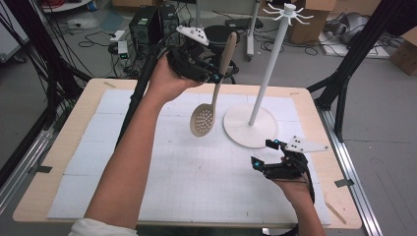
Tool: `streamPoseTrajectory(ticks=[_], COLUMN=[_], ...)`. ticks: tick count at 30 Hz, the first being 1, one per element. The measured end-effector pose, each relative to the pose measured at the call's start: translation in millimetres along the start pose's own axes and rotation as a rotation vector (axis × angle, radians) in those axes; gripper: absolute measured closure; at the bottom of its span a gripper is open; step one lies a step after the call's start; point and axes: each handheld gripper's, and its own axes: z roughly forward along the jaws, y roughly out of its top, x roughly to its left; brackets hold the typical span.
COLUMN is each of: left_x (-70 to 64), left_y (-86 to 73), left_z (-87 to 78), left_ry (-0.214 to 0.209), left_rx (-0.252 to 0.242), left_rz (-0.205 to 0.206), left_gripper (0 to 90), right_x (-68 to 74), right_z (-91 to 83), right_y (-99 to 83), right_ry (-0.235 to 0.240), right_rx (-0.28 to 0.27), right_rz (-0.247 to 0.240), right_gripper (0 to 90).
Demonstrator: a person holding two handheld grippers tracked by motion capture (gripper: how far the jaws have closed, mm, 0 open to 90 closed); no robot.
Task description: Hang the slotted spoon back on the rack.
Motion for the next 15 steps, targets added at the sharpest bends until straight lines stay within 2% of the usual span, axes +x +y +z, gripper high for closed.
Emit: streamPoseTrajectory(ticks=[3,6,15], left_x=[1.2,4.4,7.6], left_y=[6.0,11.6,32.2], left_z=[3.6,9.6,28.3], left_ry=[-0.016,-0.018,0.023], left_rx=[-0.047,-0.065,-0.022], left_rz=[-0.007,-0.018,-0.005], left_gripper=[74.3,74.2,74.2], right_x=[0.3,0.6,-1.8], right_z=[0.2,0.4,-0.6], right_y=[-0.7,-1.1,-2.6], right_ry=[0.001,0.003,0.003], right_rx=[-0.001,0.000,-0.002], right_rz=[0.001,0.001,0.014], right_gripper=[11.1,11.1,11.1])
